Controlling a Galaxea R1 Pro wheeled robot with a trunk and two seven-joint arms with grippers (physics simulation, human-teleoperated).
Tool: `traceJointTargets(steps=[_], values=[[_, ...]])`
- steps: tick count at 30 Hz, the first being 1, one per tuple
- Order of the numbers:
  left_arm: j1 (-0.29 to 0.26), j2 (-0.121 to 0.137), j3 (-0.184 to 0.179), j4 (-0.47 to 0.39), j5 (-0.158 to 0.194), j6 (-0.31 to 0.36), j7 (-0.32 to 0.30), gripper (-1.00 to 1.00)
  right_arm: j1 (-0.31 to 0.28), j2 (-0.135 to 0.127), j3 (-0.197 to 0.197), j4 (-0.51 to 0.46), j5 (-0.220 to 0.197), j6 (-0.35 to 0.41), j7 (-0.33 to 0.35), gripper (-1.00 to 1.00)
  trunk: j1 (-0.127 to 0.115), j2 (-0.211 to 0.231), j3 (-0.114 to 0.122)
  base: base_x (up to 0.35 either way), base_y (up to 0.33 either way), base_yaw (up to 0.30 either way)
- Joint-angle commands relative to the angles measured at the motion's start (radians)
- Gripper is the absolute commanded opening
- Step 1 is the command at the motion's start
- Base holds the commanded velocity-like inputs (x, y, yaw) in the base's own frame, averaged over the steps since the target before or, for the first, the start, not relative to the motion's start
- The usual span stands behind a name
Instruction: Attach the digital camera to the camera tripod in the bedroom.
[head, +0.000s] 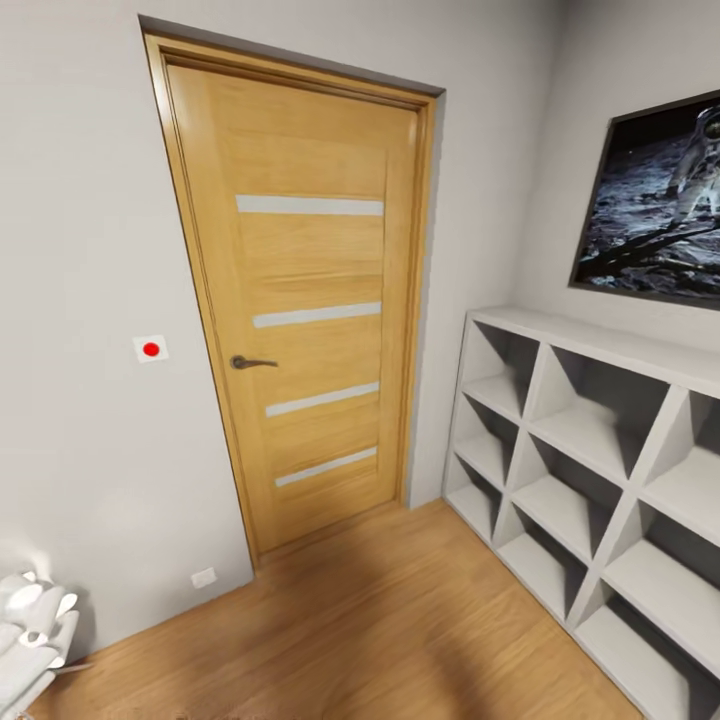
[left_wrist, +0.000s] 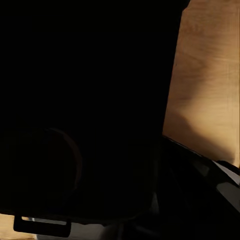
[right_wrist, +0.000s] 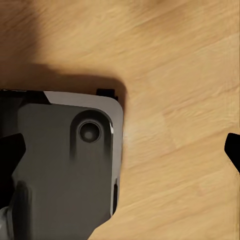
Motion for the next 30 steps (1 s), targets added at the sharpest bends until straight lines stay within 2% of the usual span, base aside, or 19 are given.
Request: traceJointTargets(steps=[1,6,30], values=[[0.000,0.000,-0.009,0.000,0.016,-0.001,0.004,-1.00,-0.001,0.000,0.008,0.003,-0.005,-0.006,0.004,1.00,0.000,-0.001,0.000,0.000,0.000,0.297],[0.000,-0.003,-0.009,-0.001,0.027,-0.001,0.008,-1.00,-0.001,-0.001,0.008,0.003,-0.005,-0.006,0.004,1.00,0.000,-0.001,0.000,0.000,0.000,0.299],[0.000,-0.003,-0.006,-0.001,0.035,0.000,-0.004,-1.00,-0.001,0.000,0.009,0.003,-0.005,-0.006,0.003,1.00,0.000,-0.001,0.000,0.000,-0.019,0.300]])
